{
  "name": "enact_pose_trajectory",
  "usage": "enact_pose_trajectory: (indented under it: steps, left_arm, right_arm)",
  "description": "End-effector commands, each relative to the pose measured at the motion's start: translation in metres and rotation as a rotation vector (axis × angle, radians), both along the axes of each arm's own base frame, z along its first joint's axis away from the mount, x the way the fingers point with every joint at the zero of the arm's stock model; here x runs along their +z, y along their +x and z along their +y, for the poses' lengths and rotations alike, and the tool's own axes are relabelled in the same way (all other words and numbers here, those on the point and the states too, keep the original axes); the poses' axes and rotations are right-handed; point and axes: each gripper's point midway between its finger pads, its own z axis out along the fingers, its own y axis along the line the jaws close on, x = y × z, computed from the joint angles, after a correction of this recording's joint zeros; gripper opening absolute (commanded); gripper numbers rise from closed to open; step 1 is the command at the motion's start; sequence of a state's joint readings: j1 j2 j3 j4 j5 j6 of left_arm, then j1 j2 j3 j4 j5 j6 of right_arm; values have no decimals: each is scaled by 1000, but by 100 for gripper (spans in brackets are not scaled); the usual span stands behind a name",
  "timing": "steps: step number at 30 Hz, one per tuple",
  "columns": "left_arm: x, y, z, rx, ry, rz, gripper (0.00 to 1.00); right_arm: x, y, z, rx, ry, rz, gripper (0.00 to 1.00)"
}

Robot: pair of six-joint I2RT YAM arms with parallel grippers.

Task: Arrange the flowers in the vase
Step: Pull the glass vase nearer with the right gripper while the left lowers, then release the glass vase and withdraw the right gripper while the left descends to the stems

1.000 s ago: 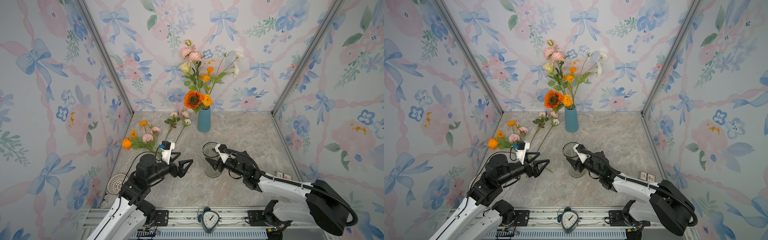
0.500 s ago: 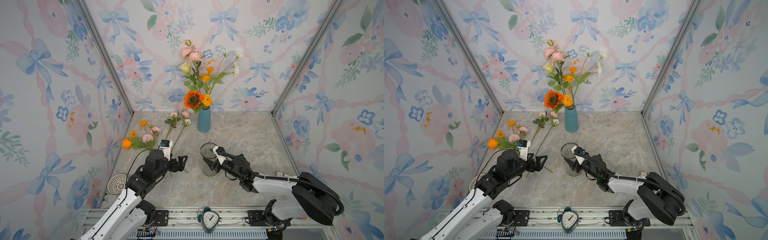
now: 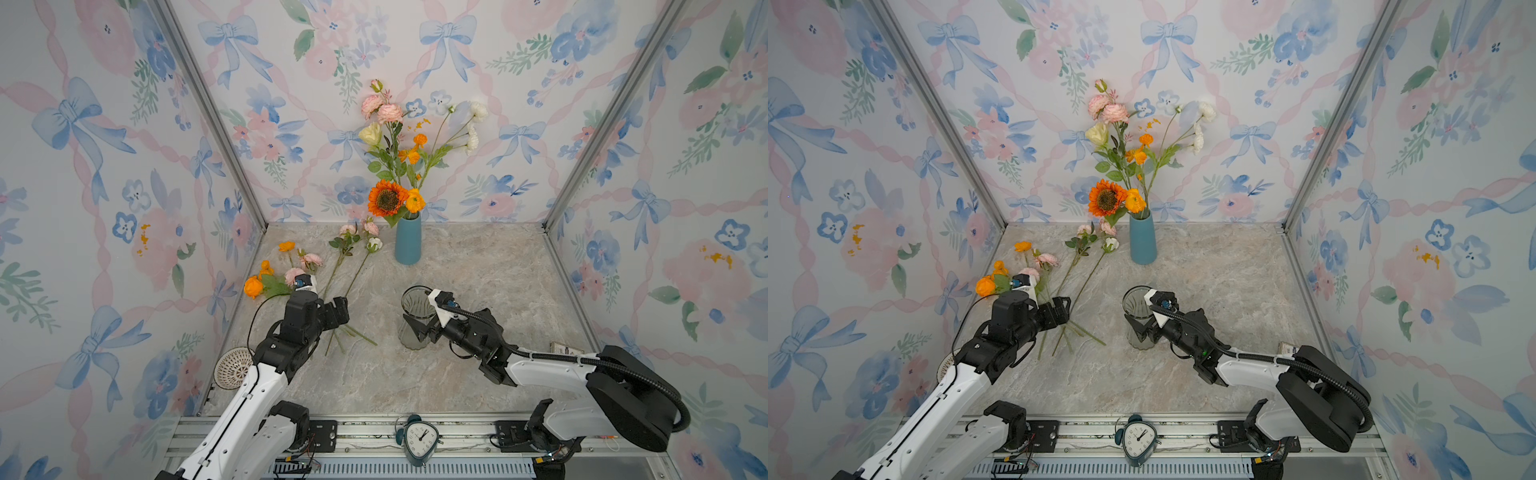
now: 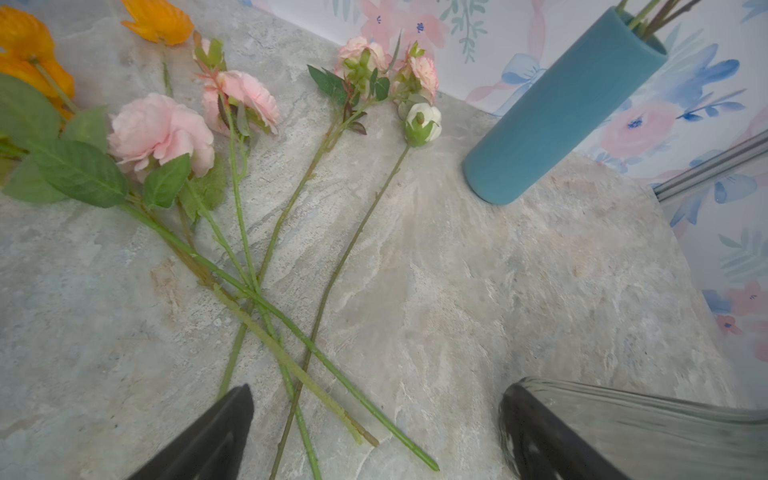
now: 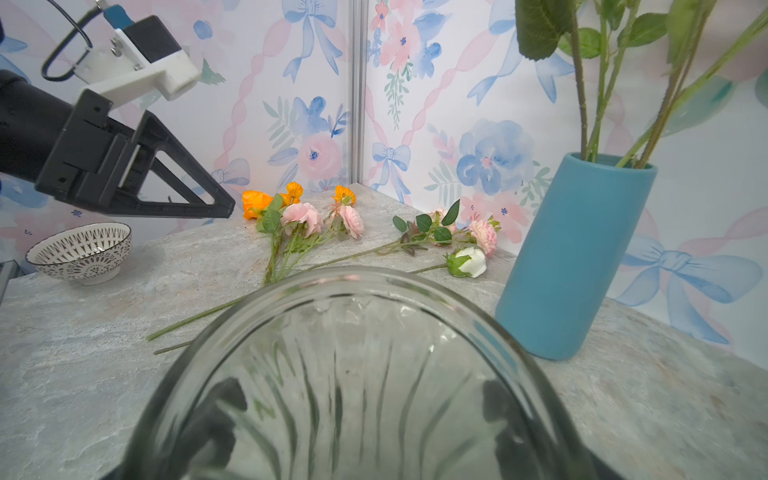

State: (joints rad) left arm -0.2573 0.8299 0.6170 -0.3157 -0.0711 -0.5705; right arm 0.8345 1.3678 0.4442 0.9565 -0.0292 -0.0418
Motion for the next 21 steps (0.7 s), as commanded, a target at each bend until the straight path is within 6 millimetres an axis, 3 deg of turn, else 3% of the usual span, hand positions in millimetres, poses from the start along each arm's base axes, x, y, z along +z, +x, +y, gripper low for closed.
enact_pose_trajectory:
  steps: [1, 8, 12, 16, 21]
  left_arm:
    - [-11, 5, 10, 71, -40, 33, 93]
    - [-24, 17, 35, 243, -131, 79, 85]
    - [-46, 25, 38, 257, -184, 156, 74]
    - [-63, 35, 40, 258, -198, 185, 52]
    - [-74, 37, 65, 377, -178, 184, 46]
  right_arm:
    - [3, -8, 0, 25, 6, 19, 97]
    - [-16, -29, -2, 101, -57, 132, 97]
    - [-26, -43, -11, 121, -106, 186, 97]
    - [-36, -54, -24, 112, -159, 226, 97]
    - [-42, -84, -23, 217, -184, 232, 97]
